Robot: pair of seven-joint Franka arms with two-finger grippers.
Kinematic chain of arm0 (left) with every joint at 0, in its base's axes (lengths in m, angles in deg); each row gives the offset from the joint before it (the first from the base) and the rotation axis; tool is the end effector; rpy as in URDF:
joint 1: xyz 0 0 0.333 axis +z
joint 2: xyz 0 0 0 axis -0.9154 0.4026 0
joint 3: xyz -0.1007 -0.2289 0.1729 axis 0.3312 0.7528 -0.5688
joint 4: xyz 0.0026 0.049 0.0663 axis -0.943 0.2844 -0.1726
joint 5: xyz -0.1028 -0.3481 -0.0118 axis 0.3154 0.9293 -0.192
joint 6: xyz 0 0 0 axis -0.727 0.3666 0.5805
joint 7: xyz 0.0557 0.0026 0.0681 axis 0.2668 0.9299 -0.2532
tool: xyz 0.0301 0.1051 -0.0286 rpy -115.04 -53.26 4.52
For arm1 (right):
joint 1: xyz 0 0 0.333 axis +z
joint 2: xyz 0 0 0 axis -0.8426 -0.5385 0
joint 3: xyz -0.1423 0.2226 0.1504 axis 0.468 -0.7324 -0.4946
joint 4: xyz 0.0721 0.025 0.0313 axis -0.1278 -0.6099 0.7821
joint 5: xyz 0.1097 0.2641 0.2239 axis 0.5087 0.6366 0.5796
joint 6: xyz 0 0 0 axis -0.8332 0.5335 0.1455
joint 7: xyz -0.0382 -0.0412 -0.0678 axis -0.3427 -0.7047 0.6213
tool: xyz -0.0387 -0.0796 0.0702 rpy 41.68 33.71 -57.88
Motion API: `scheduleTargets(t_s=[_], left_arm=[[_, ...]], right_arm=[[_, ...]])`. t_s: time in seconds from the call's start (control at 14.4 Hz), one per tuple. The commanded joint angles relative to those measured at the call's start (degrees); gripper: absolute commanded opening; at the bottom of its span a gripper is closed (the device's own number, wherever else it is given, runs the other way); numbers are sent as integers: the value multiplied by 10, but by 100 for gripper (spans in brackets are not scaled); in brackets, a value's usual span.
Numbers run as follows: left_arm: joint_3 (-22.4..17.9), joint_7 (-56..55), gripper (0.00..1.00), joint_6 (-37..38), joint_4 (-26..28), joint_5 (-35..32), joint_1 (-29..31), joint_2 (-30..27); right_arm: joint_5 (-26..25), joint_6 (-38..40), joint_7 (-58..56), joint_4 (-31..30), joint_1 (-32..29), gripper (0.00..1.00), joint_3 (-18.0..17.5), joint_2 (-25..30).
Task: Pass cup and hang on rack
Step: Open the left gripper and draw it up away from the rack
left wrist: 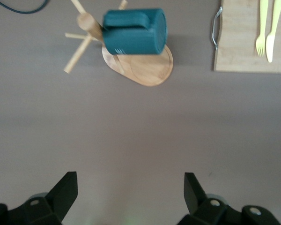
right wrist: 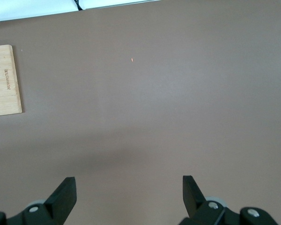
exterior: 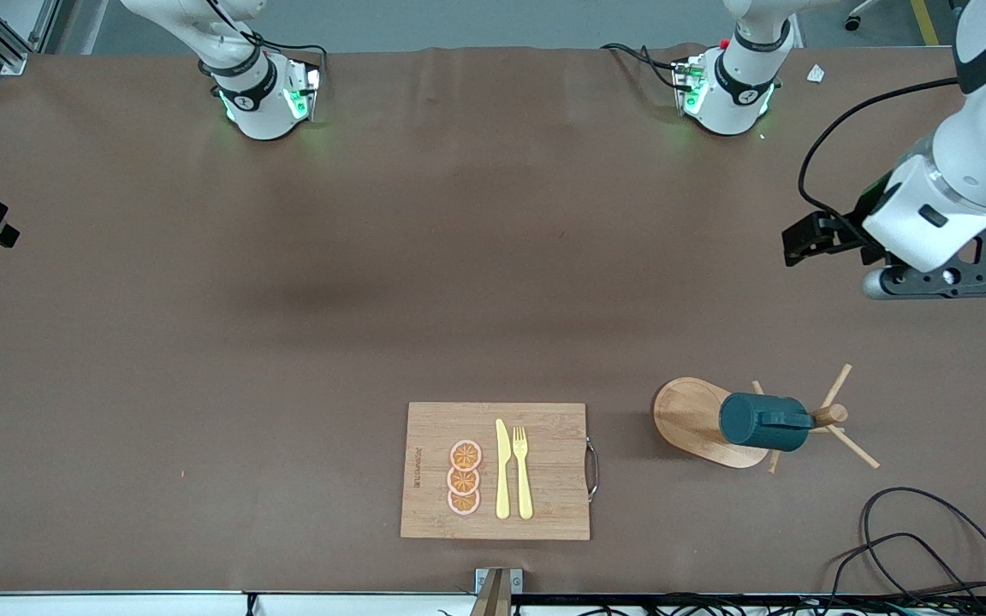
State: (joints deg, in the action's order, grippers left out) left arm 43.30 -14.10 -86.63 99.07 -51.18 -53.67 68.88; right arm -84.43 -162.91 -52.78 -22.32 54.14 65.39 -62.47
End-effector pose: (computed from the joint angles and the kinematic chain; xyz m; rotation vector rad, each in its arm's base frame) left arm 0.5547 -0.1344 0.5945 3.1256 -0.0217 -0.1364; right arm 0.5309 -0.0428 0.6508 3.1225 -0.2015 0.1281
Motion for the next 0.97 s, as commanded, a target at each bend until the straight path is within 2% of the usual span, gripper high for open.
scheduleTargets(t_s=[0.0, 0.07, 0.28, 0.62, 0.9], left_arm=[[-2, 16, 100, 29, 1, -12, -24, -16], [-31, 37, 100, 33, 3, -13, -44, -34], [-155, 117, 100, 32, 14, -9, -152, -76], [-215, 137, 100, 25, 56, -7, -189, -114], [-255, 137, 100, 4, 118, 20, -185, -156]], right_arm=[[-7, 7, -1, 5, -12, 100, -10, 0], [-7, 7, -1, 5, -12, 100, -10, 0], [-7, 7, -1, 5, -12, 100, -10, 0], [-7, 7, -1, 5, -12, 100, -10, 0], [-7, 7, -1, 5, -12, 100, -10, 0]])
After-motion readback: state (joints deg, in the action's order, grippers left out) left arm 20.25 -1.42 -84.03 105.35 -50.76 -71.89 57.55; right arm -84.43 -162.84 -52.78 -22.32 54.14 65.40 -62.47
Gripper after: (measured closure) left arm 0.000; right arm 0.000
